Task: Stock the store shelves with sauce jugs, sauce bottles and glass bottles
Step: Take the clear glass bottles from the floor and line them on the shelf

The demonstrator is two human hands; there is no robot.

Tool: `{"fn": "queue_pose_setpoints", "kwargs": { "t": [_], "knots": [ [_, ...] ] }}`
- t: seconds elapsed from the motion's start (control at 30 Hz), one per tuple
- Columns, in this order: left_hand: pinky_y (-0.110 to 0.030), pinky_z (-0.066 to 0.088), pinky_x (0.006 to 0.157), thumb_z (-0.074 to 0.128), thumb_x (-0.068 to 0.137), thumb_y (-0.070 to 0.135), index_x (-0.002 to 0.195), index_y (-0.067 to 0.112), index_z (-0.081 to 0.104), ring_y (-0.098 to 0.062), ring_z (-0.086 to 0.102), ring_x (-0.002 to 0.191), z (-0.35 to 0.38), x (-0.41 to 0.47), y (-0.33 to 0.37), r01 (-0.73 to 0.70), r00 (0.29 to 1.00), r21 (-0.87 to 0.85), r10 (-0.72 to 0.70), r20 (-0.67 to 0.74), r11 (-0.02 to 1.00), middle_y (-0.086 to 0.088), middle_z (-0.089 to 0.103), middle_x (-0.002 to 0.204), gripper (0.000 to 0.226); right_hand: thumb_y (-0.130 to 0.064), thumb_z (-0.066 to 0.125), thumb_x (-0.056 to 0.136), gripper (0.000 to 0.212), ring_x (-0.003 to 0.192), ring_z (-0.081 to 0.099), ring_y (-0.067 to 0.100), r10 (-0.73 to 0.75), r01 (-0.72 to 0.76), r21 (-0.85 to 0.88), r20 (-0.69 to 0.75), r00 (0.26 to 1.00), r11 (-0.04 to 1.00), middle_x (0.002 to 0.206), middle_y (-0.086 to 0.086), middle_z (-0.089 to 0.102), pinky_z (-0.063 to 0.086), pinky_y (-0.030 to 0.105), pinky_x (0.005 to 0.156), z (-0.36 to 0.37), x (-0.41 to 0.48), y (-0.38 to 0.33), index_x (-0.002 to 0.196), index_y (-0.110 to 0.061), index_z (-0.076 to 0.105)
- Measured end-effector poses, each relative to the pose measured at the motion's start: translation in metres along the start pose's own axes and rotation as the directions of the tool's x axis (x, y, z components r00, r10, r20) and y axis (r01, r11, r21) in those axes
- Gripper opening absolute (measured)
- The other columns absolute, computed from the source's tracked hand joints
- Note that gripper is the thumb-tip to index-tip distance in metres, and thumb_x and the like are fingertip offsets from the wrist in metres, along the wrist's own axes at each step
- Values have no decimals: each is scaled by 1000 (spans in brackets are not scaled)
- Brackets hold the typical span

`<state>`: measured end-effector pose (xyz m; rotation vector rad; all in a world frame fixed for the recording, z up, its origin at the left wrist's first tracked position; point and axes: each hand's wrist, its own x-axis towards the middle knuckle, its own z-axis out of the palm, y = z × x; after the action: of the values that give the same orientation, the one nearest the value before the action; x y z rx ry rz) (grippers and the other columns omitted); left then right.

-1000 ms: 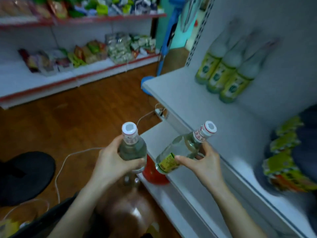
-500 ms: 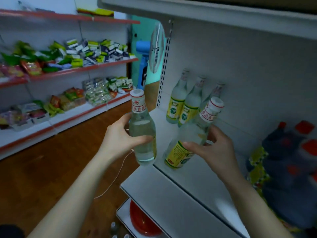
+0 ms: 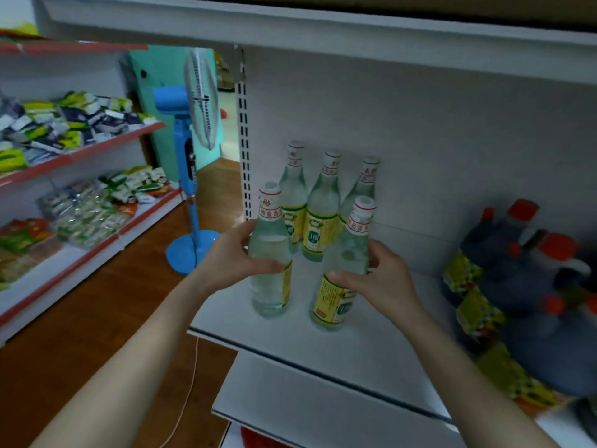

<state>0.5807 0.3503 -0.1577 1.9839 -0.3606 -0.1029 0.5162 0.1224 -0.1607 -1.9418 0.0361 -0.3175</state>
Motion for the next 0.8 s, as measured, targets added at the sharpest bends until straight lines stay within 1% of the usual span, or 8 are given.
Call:
{"fn": "queue_pose_setpoints", "kwargs": {
  "t": [0.17, 0.23, 0.33, 0.43, 0.57, 0.63, 0.73, 0.8],
  "knots": [
    [-23, 52, 85, 76, 41, 50, 120, 32, 50, -2, 60, 101, -5, 20, -1, -4, 984, 70, -9, 177, 998, 13, 64, 111, 85, -21, 82, 65, 58, 97, 54, 4, 37, -39, -67, -25, 999, 997, 110, -9, 57, 45, 22, 82, 8, -4, 1, 110, -28, 48],
    [-23, 50, 85, 75, 44, 56, 123, 31, 47, -3, 58, 104, -3, 19, 2, 1, 985, 68, -13, 174, 998, 16, 61, 113, 87, -24, 83, 64, 71, 107, 51, 5, 58, -60, -29, -68, 996, 998, 115, -13, 53, 44, 22, 87, 11, -12, 10, 123, -23, 44],
    [-24, 45, 80, 81, 55, 53, 119, 22, 47, -9, 55, 98, 7, 16, 14, -15, 996, 41, 19, -91, 999, 8, 57, 110, 79, -19, 83, 63, 76, 105, 50, 3, 87, -86, 17, -105, 991, 996, 112, -18, 49, 38, 9, 78, 20, -26, 22, 126, -24, 40],
    [-30, 48, 76, 82, 61, 45, 101, 19, 52, -13, 56, 86, 9, 17, 24, -107, 948, 109, 134, -288, 988, 1, 60, 95, 56, -13, 82, 65, 72, 97, 53, -5, 104, -94, 74, -148, 983, 993, 109, -13, 53, 44, 12, 75, 28, -31, 31, 125, -18, 42],
    [-10, 50, 76, 71, 78, 17, 111, 17, 55, 11, 58, 82, -5, 21, 27, -165, 985, -25, 163, -52, 986, 15, 61, 95, 36, -7, 79, 68, 57, 94, 53, -6, 88, -75, 84, -162, 983, 994, 101, -21, 53, 48, 7, 68, 26, -28, 34, 114, -18, 46],
    [-9, 50, 78, 63, 84, 7, 118, 17, 50, 11, 60, 86, -12, 21, 27, -137, 987, -170, 148, 54, 976, 15, 61, 101, 38, -6, 78, 69, 56, 94, 53, -6, 83, -70, 85, -158, 984, 994, 102, -19, 54, 46, 3, 67, 25, -27, 36, 115, -17, 47],
    [-17, 50, 83, 68, 82, 16, 119, 17, 49, -7, 61, 102, -10, 27, 25, -104, 988, -213, 126, 91, 971, 6, 63, 110, 42, -5, 77, 70, 57, 96, 54, -3, 83, -69, 88, -167, 983, 994, 106, -11, 55, 46, 3, 69, 25, -25, 39, 118, -13, 47],
    [-10, 44, 81, 75, 75, 26, 111, 21, 52, -3, 58, 99, -2, 29, 24, -159, 987, -108, 162, 22, 981, 9, 63, 107, 44, -5, 76, 70, 57, 97, 53, -5, 74, -59, 89, -168, 983, 994, 107, -10, 55, 46, 3, 69, 25, -25, 40, 119, -12, 47]
  ]
}}
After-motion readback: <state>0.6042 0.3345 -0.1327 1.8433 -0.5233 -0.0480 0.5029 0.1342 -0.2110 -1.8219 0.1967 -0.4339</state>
